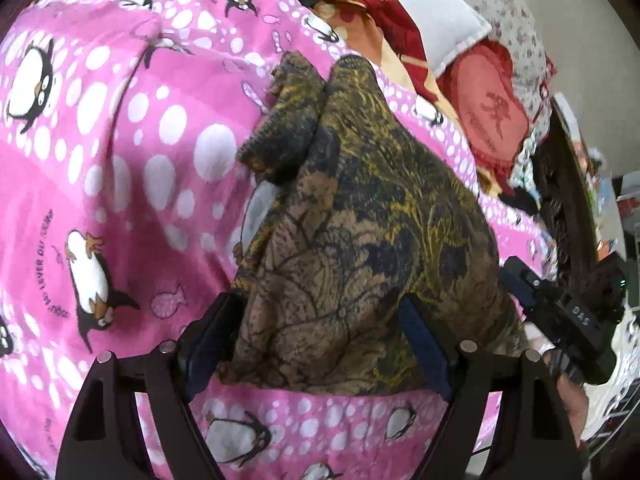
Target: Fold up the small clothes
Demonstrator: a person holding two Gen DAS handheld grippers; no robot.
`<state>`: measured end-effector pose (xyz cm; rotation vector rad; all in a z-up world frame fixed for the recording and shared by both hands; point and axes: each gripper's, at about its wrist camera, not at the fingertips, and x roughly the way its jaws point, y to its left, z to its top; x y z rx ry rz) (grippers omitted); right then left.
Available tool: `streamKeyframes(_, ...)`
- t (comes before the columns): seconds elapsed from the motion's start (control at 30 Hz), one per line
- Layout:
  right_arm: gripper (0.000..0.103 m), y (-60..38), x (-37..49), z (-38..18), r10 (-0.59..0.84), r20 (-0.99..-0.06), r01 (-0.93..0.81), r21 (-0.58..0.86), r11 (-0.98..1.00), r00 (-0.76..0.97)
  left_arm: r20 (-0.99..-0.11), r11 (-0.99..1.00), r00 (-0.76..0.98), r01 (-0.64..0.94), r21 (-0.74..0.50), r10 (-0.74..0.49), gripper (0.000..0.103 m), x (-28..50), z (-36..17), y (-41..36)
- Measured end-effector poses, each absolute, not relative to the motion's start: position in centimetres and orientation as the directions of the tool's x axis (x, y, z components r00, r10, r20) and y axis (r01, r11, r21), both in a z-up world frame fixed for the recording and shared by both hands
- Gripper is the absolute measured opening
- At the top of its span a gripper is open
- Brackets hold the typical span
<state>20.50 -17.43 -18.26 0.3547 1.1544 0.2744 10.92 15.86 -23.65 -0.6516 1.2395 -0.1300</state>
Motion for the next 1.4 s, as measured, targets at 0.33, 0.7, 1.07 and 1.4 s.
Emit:
streamKeyframes(0.33,0.046,-16.3,23.1,-20.4,0.313,-0.893,-0.014,0.326,0.945,0.324,-0.794,0.796,0.357,-0.184,-0.577,-0.493,0.011,10.7,-20.6,15.4)
streamKeyframes(0.7,0.046,-15.5,22.8,-20.0,0.454,-0.835,-0.046,0.463,0.885,0.31,-0.809,0.784,0.323,-0.239,-0.573,-0.492,0.045,11.2,-21.5,15.3)
streamKeyframes(1.07,0.046,-16.6,24.4,-19.5,0.473,-0.81,-0.02,0.498,0.867,0.347,-0.803,0.769,0.355,-0.273,-0.578,-0.478,0.063,12.5,-23.2,15.1)
streamKeyframes(1.4,0.01,-16.5,26.2,-24.8,0.517,-0.809,0.076,0.556,0.828,0.278,-0.763,0.764,0.416,-0.209,-0.611,-0.496,0.008,12.3,-18.6,14.3)
